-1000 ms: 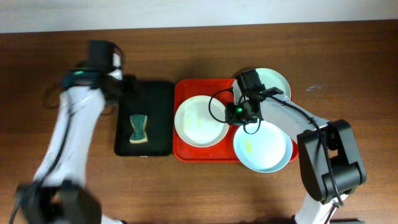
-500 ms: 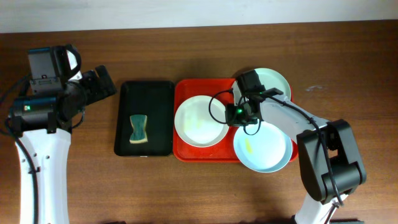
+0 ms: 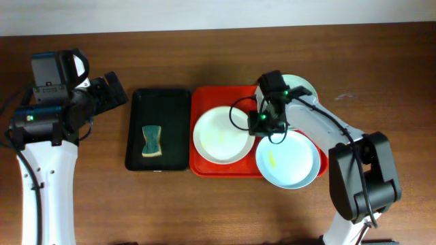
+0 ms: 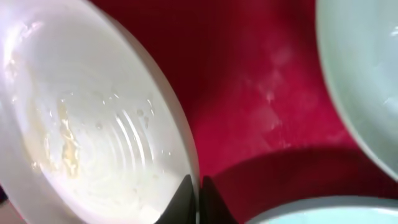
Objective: Clean dirty plates on tray and stack at the side
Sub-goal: 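Lift the white plate by its rim with the right gripper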
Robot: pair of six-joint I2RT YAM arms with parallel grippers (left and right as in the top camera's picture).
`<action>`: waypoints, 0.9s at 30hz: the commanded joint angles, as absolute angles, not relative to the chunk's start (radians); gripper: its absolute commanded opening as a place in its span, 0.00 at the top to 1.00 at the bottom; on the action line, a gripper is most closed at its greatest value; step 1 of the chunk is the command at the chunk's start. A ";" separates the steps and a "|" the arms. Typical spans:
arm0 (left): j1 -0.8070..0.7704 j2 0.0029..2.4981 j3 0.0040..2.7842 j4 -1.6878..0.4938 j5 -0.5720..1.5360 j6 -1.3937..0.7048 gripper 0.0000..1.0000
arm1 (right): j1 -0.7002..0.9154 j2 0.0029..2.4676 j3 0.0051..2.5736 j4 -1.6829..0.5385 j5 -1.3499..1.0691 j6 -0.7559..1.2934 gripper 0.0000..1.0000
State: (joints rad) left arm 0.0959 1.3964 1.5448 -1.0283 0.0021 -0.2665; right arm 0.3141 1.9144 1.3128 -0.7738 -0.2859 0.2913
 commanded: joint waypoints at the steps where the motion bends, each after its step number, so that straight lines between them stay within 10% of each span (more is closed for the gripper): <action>1: 0.099 1.398 1.544 -1.027 -0.001 -0.276 0.01 | 0.314 1.860 1.420 -0.837 -0.283 0.295 0.96; 27: 0.099 1.398 1.544 -1.027 -0.001 -0.276 0.01 | 0.741 1.906 1.597 -0.487 0.480 0.284 0.96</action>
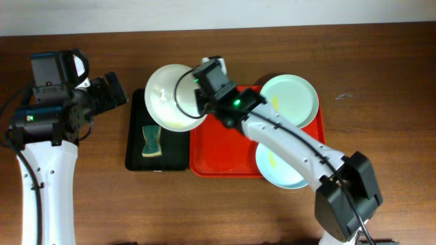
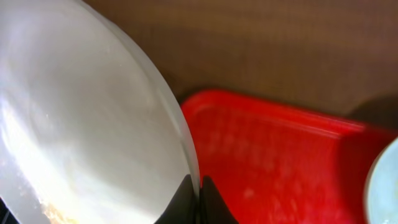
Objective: Clean dirty plates on tray and stack at the side
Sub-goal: 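Lift the white plate by its rim with the right gripper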
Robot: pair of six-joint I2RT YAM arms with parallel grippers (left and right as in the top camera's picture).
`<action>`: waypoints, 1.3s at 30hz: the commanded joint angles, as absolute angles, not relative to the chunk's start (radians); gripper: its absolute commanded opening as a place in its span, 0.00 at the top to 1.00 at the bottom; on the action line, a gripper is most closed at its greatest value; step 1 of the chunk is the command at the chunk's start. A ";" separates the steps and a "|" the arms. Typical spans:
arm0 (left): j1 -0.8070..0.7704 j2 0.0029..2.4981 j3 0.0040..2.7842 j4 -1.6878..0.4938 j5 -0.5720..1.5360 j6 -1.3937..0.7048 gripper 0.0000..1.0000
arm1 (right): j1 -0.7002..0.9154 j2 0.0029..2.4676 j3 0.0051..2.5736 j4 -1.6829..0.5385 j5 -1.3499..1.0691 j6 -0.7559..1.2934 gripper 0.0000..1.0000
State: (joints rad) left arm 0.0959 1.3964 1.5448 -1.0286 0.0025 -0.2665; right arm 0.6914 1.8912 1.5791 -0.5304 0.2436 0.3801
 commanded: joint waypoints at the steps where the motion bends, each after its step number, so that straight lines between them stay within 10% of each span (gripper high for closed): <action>1: 0.099 1.398 1.544 -1.027 -0.001 -0.276 0.01 | 0.762 1.906 1.597 -0.458 0.533 0.232 0.96; 21: 0.099 1.398 1.544 -1.027 -0.001 -0.276 0.01 | 0.959 1.906 1.597 0.121 0.904 -0.707 0.96; 39: 0.099 1.398 1.544 -1.027 -0.001 -0.276 0.01 | 0.963 1.906 1.597 0.200 0.910 -0.744 0.96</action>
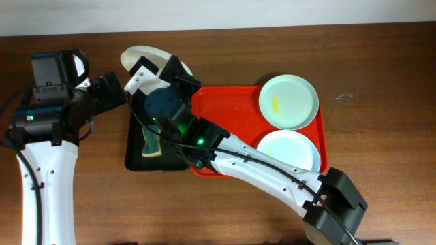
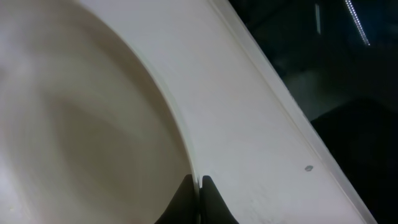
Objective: Clean dirty plates on tray and stack at the side
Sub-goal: 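Lift the white plate by its rim with the right gripper, then carry the white plate right and set it on the table beside the tray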
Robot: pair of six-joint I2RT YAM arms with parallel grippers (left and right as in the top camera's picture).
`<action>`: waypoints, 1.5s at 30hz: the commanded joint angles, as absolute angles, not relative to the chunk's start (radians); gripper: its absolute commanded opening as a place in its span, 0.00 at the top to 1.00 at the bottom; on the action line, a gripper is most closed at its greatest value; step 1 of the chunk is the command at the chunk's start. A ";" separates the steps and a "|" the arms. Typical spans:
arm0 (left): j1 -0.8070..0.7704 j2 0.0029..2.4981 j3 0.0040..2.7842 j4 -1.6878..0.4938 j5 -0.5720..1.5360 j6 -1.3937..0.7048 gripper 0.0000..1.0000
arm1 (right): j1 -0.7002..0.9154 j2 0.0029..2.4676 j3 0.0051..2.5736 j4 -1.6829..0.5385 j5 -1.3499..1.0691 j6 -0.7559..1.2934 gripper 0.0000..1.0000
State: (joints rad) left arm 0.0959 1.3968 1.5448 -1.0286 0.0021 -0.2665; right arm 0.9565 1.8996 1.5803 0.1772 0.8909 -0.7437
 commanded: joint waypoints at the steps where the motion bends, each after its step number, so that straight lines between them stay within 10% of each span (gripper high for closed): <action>1: 0.099 1.398 1.544 -1.027 -0.001 -0.276 0.01 | 0.963 1.906 1.597 0.207 0.910 -0.744 0.96; 10: 0.099 1.398 1.544 -1.027 -0.001 -0.276 0.01 | 0.960 1.906 1.597 0.190 0.923 -0.661 0.96; 18: 0.099 1.398 1.544 -1.027 0.000 -0.276 0.01 | 0.897 1.906 1.597 -0.070 0.901 -0.105 0.96; 27: 0.099 1.398 1.544 -1.027 -0.001 -0.276 0.01 | 0.709 1.890 1.597 -0.439 0.320 0.330 0.96; 37: 0.099 1.398 1.544 -1.027 -0.001 -0.276 0.01 | 0.242 1.766 1.597 -0.597 -0.331 0.380 0.96; 45: 0.099 1.398 1.544 -1.027 -0.001 -0.276 0.01 | -0.260 1.765 1.597 -0.848 -0.400 0.375 0.96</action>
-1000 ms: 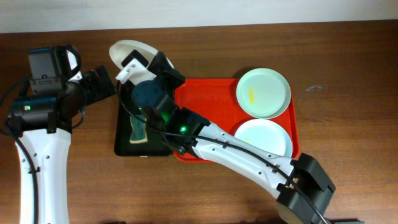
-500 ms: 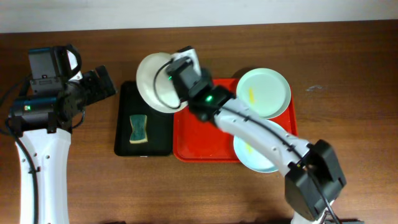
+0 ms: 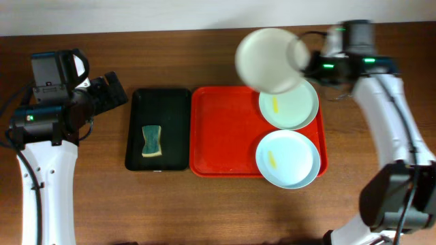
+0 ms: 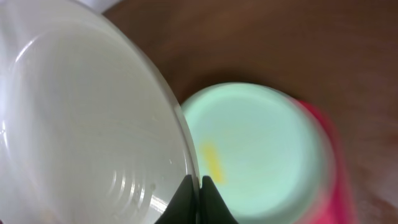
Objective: Clean dirty plates on tray and stack at the side
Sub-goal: 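Carry the white plate right and set it on the table beside the tray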
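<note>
My right gripper (image 3: 305, 62) is shut on the rim of a white plate (image 3: 269, 60), held in the air over the far right corner of the red tray (image 3: 225, 129). In the right wrist view the fingers (image 4: 198, 186) pinch the white plate's (image 4: 81, 124) edge, and its face shows faint wet ridges. Below it a pale green plate (image 4: 261, 143) lies in the tray with a yellow smear (image 4: 211, 162). A pale blue plate (image 3: 287, 158) with a yellow smear lies nearer in the tray. My left gripper (image 3: 112, 92) hovers left of the black tray.
A black tray (image 3: 174, 129) left of the red one holds a green-and-yellow sponge (image 3: 151, 141). The left arm's body (image 3: 48, 116) stands at the table's left side. Bare wooden table (image 3: 381, 184) lies to the right of the red tray.
My right gripper, still shut on the white plate, has moved from beyond the black tray's far left corner to the far right, above the green plate. The left arm is unmoved.
The white plate lay smeared in the red tray's left half with my right gripper shut on its rim. Then it hung over the black tray's far edge, then further left near the left gripper. Now it hangs at the far right.
</note>
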Robot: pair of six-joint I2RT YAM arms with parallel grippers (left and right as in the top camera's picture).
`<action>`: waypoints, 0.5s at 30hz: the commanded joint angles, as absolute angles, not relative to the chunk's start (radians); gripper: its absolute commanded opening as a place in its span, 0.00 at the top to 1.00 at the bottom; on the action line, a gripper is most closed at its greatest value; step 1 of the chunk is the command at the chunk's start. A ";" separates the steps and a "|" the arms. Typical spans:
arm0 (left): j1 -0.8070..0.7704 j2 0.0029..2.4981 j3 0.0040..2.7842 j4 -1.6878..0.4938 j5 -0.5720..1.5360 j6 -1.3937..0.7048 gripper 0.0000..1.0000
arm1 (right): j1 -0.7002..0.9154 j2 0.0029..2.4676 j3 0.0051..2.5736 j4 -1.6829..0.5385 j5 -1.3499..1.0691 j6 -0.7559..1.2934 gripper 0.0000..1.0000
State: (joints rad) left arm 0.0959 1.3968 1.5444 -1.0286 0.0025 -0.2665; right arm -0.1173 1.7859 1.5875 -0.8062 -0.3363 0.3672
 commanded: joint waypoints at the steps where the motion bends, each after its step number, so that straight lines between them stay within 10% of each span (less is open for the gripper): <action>1: 0.099 1.398 1.544 -1.027 -0.001 -0.276 0.01 | -0.326 1.765 1.597 -0.873 -0.400 0.373 0.96; 15: 0.099 1.398 1.544 -1.027 -0.001 -0.276 0.01 | -0.660 1.774 1.447 -0.943 -0.155 0.372 0.96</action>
